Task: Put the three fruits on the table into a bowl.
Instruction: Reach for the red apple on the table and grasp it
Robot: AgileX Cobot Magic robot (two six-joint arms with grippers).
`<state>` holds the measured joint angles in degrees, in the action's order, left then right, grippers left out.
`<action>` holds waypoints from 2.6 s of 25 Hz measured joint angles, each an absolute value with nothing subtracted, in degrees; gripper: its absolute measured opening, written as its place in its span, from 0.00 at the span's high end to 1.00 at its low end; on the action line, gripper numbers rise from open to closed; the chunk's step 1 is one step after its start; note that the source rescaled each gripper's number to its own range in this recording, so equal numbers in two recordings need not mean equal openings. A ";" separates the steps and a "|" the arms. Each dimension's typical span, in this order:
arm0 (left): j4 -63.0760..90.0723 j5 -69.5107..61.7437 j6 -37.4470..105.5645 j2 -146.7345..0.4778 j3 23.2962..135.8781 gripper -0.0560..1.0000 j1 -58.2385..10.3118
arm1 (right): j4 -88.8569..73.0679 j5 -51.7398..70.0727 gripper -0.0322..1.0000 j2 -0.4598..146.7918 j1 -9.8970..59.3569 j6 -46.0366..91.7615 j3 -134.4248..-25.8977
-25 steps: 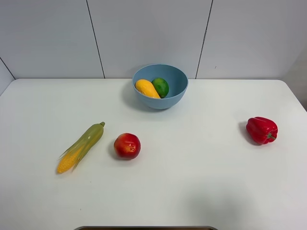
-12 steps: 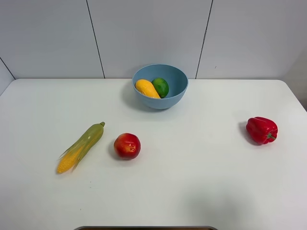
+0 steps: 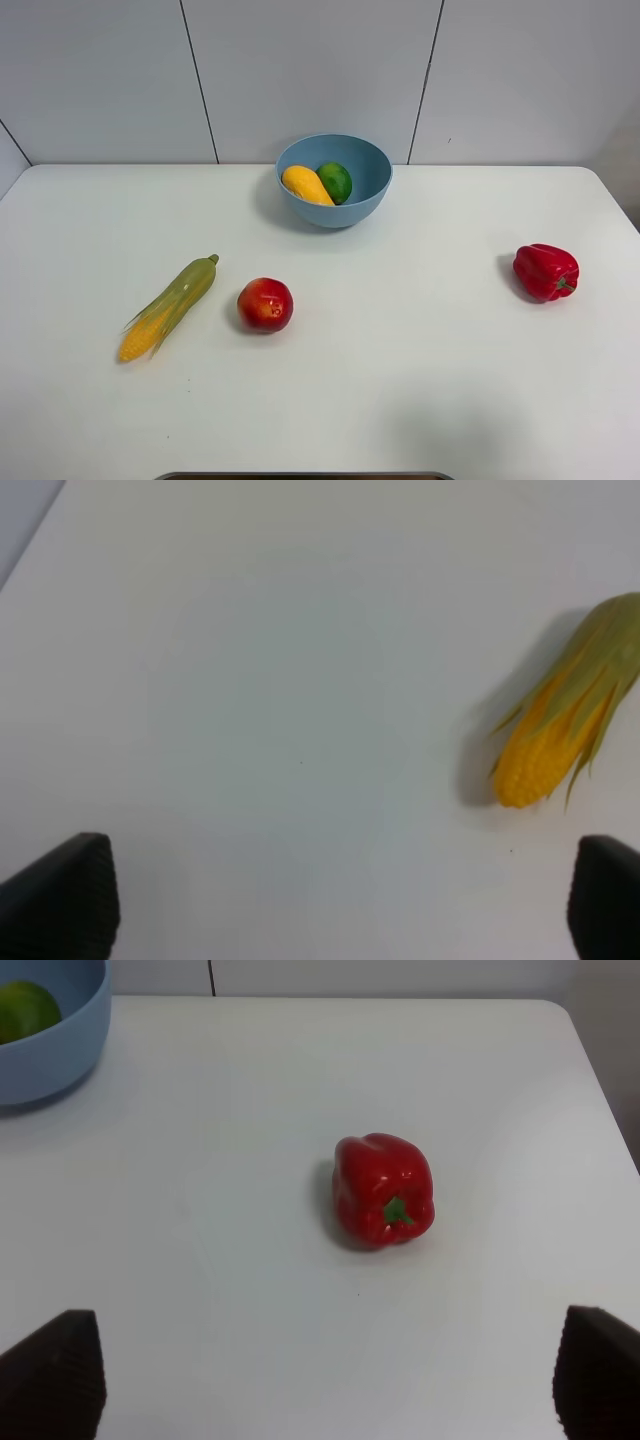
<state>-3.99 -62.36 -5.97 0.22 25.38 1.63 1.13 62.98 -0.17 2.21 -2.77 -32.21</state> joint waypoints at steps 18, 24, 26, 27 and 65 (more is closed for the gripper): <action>-4.15 -61.25 7.12 -20.66 38.24 0.00 1.63 | 1.13 62.98 0.00 -0.17 2.21 -2.77 -32.21; 0.34 -63.92 10.53 -38.94 52.06 0.00 1.63 | 1.13 62.98 0.00 -0.17 2.21 -2.77 -32.21; 3.47 -66.09 13.08 -44.71 56.35 0.00 1.69 | 1.13 62.98 0.00 -0.17 2.21 -2.77 -32.21; 5.20 -67.21 14.50 -47.69 57.97 0.00 1.69 | 1.13 62.98 0.00 -0.17 2.21 -2.77 -32.21; -5.11 -55.27 12.73 -89.79 69.87 0.09 -37.57 | 1.13 62.98 0.00 -0.17 2.21 -2.77 -32.21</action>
<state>-5.11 -55.27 12.73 -89.79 69.87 -37.57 1.13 62.98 -0.17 2.21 -2.77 -32.21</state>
